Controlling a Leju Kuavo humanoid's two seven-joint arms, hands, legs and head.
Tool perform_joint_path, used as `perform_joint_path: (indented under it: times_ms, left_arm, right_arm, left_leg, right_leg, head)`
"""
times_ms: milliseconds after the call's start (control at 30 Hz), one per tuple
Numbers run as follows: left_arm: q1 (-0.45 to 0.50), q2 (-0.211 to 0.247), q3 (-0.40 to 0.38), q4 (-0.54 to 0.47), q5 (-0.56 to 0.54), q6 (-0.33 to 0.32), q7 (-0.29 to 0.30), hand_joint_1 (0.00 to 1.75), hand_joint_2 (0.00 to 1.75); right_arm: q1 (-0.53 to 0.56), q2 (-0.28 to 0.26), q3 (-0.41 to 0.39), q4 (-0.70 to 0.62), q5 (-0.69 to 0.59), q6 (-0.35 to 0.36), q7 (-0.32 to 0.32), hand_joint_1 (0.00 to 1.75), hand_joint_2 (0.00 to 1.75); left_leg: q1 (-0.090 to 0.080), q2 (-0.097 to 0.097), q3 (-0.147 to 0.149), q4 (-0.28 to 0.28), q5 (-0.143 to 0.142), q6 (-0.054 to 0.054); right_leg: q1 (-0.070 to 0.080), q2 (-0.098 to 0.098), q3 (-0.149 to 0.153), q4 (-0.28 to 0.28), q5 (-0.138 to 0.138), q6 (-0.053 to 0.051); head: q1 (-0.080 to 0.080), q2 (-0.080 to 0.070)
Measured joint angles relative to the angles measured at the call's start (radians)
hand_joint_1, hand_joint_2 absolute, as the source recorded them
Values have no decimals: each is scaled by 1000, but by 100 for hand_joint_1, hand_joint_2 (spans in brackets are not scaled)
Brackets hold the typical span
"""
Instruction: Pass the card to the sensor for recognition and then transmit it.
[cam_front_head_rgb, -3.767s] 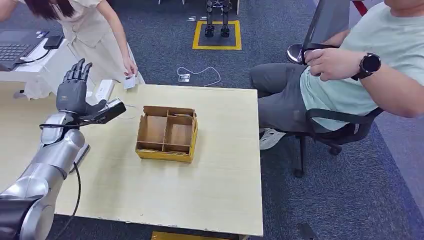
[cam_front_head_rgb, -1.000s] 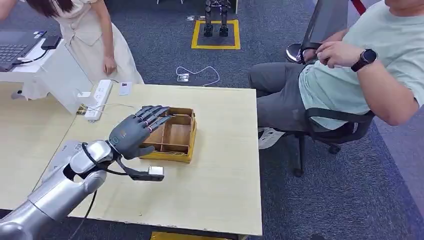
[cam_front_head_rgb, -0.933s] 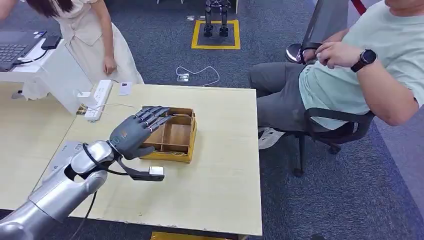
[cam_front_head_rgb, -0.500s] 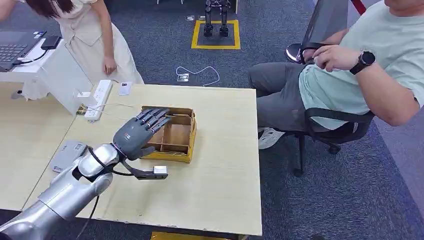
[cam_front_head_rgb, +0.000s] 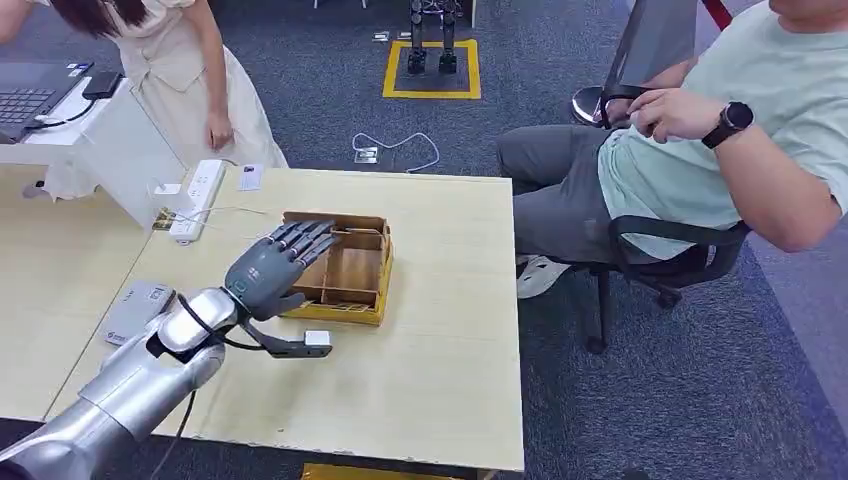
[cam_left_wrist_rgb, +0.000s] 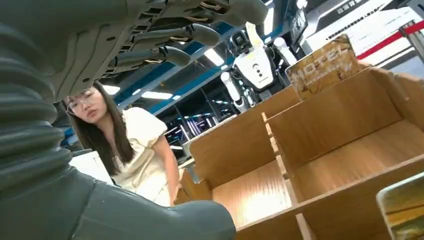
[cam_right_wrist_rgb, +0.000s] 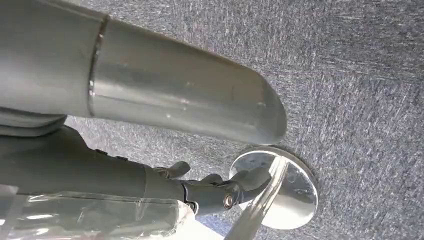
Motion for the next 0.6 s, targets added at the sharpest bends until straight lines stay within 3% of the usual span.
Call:
perform_joint_path:
  times_ms: [600]
  left_arm:
    - [-3,0,4,16,16,2,-22,0,175]
  right_arm:
    - [0,0,0,0,0,0,0,0,0]
  left_leg:
    - [0,0,0,0,0,0]
  right_leg:
    - [0,0,0,0,0,0]
  head:
    - [0,0]
